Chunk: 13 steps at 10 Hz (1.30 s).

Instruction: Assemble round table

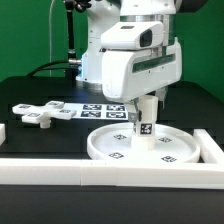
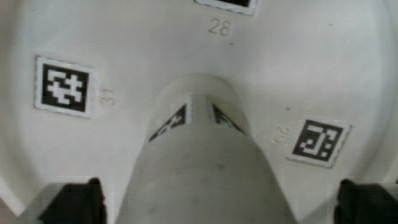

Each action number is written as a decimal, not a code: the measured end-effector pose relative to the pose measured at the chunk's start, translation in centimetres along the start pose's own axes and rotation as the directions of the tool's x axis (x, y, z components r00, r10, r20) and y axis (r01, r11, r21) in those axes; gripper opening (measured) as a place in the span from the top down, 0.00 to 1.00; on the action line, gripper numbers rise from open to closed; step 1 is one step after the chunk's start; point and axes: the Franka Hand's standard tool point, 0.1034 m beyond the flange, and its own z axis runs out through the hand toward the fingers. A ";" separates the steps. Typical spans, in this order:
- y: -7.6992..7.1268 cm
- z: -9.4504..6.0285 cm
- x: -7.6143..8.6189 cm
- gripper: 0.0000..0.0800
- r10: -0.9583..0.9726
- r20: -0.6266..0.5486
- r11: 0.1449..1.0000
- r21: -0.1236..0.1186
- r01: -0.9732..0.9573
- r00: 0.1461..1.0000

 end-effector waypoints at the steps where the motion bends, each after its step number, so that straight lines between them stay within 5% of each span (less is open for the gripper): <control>1: 0.1 0.0 -0.1 0.19 -0.069 0.004 0.998 -0.002 0.069 0.998; 2: 0.2 -0.1 0.1 0.19 -0.203 0.010 0.979 -0.022 0.203 0.979; 5: -0.4 -0.1 1.0 0.19 -0.518 0.078 0.853 -0.031 0.521 0.852; 10: -0.2 -0.1 0.8 0.19 -0.785 0.122 0.612 -0.001 0.791 0.608; 13: 0.1 -0.1 0.4 0.19 -0.831 0.129 0.547 0.011 0.837 0.541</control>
Offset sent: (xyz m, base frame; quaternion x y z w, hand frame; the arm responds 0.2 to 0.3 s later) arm 0.0041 0.0139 0.0047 -0.0222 -0.0406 -0.2320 0.9716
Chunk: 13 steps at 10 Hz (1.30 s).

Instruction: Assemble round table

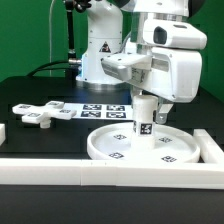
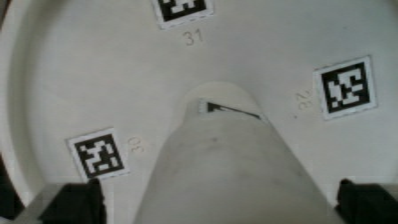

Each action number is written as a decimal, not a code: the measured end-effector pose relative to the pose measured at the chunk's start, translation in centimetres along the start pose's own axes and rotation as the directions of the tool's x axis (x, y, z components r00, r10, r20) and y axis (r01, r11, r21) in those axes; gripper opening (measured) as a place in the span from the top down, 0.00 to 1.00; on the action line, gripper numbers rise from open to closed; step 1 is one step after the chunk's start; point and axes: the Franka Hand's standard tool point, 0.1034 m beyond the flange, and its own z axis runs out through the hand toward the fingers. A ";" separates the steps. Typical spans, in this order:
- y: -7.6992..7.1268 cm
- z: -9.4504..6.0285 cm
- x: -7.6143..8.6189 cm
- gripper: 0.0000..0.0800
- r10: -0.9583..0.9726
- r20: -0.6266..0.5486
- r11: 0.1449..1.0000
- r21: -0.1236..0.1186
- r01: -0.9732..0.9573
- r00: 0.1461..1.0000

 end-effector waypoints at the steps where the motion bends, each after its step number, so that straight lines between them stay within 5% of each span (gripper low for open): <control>1: 0.0 0.0 0.0 0.19 0.017 0.000 1.000 0.000 -0.017 1.000; 2: 0.0 0.1 0.0 0.19 0.020 0.000 1.000 0.001 -0.020 1.000; 4: -0.1 0.1 -0.1 0.49 0.022 0.000 1.000 0.003 -0.022 1.000; 9: -0.1 0.1 -0.1 0.49 0.123 -0.002 0.992 0.008 -0.123 0.992; 12: -0.9 0.1 -0.1 0.49 0.487 0.028 0.870 0.075 -0.487 0.873; 13: -0.8 0.1 0.1 0.49 0.571 0.036 0.817 0.072 -0.572 0.820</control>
Offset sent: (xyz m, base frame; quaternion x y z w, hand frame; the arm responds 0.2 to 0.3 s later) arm 0.0000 0.0000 0.0000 0.0000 0.0000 0.0000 1.0000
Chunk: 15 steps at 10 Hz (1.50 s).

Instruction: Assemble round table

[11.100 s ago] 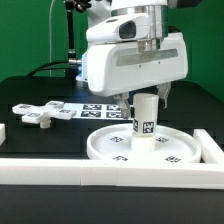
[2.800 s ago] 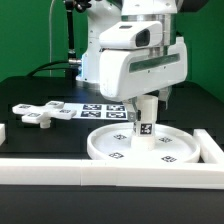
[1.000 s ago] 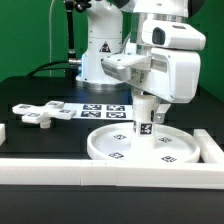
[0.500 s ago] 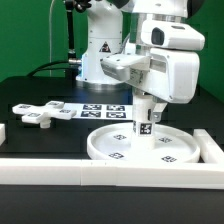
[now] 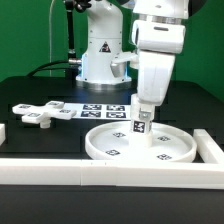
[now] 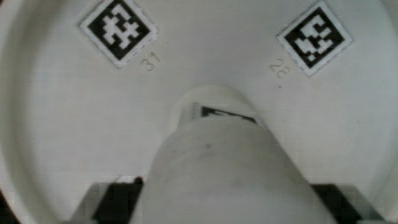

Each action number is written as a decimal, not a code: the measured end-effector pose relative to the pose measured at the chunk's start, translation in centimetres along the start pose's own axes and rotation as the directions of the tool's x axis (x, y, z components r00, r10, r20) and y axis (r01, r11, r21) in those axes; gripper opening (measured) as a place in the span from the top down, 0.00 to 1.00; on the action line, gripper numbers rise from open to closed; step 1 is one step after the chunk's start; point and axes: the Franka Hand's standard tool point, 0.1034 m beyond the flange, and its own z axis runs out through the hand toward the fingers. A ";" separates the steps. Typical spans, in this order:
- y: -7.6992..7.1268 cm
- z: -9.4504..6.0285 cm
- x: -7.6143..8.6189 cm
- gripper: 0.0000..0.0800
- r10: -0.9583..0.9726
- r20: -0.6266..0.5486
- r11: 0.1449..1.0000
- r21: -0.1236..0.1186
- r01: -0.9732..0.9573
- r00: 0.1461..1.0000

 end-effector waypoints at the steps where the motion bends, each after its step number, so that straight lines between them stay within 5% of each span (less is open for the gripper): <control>1: 0.0 0.0 0.0 0.49 0.053 0.000 0.999 0.000 -0.053 0.999; 5: 0.0 0.0 0.0 0.49 0.333 -0.003 0.943 0.003 -0.333 0.943; 9: 0.0 0.0 -0.2 0.49 0.748 -0.024 0.663 0.074 -0.745 0.663; 15: 0.0 0.0 -0.1 0.49 0.950 0.005 0.310 0.089 -0.947 0.312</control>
Offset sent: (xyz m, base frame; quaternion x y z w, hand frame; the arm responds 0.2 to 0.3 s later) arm 0.0000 0.0000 0.0000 0.0000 0.0000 0.1938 0.9810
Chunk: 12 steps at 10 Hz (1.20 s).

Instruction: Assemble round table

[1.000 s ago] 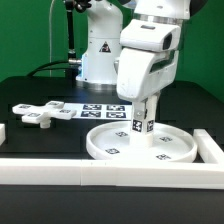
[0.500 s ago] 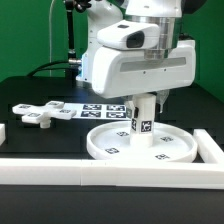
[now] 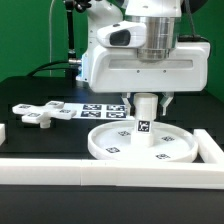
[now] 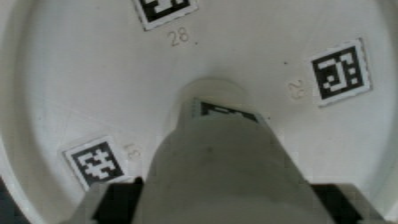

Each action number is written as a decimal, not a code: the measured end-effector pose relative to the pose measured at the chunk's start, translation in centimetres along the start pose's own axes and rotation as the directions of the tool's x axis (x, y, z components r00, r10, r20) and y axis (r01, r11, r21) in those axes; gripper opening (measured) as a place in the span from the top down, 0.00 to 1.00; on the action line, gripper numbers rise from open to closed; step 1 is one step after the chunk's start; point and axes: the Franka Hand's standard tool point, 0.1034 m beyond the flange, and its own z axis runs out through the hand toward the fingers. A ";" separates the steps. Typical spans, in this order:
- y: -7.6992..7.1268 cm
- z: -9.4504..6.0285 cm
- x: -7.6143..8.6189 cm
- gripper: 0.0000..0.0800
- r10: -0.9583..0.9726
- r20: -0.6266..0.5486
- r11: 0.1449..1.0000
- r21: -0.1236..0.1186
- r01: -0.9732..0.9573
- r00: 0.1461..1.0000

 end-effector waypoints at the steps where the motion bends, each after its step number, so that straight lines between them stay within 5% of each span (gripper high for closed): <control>1: 0.1 0.0 0.0 0.49 0.085 0.000 0.996 0.011 -0.085 0.996; 3: 0.2 0.0 0.0 0.49 0.336 -0.001 0.941 0.026 -0.336 0.942; 5: 0.3 0.0 0.0 0.49 0.601 0.012 0.798 0.044 -0.601 0.799; 12: 0.4 0.0 0.0 0.49 0.879 0.058 0.472 0.044 -0.880 0.474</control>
Offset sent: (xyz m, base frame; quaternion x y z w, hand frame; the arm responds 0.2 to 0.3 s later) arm -0.0049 -0.0051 -0.0024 -0.0023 0.0149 0.2527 0.9674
